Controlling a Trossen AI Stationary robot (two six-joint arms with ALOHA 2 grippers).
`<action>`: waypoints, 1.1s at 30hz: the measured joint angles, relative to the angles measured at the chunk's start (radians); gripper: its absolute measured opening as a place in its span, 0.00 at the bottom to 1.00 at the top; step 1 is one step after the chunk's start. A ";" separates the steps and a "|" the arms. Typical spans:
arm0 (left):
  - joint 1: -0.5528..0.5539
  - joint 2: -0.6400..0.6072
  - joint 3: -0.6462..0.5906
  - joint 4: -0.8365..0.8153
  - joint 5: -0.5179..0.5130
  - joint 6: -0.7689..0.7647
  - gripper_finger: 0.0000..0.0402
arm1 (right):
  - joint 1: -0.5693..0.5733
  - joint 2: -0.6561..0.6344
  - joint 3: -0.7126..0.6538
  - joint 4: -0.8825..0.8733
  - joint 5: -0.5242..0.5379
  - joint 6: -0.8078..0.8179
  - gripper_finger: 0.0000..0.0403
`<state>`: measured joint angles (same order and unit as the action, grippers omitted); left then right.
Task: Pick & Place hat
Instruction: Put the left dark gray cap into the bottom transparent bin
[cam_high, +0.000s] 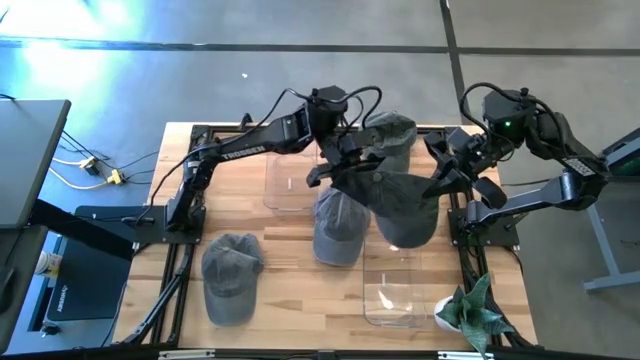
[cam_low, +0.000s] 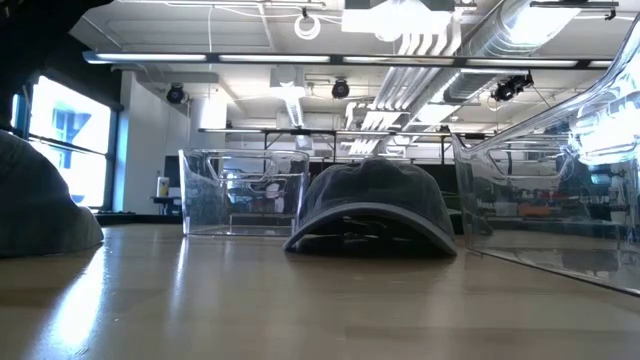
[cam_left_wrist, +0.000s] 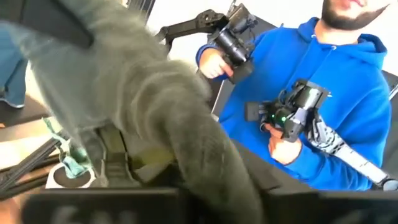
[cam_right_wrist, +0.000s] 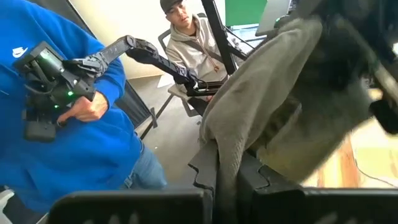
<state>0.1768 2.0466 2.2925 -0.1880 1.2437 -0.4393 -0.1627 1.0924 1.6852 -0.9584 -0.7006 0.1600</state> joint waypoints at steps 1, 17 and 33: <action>0.000 -0.002 0.001 0.005 -0.001 -0.003 0.07 | 0.000 0.000 0.000 -0.001 0.000 0.002 0.04; 0.000 -0.007 0.000 -0.137 -0.215 -0.142 0.01 | 0.000 0.023 0.000 -0.035 0.192 -0.043 0.51; 0.000 -0.006 0.000 -0.138 -0.304 -0.146 0.01 | 0.046 0.040 -0.140 -0.020 0.135 -0.070 0.25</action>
<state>0.1764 2.0407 2.2929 -0.3256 0.9401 -0.5850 -0.1170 1.1324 1.5453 -0.9787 -0.5659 0.0899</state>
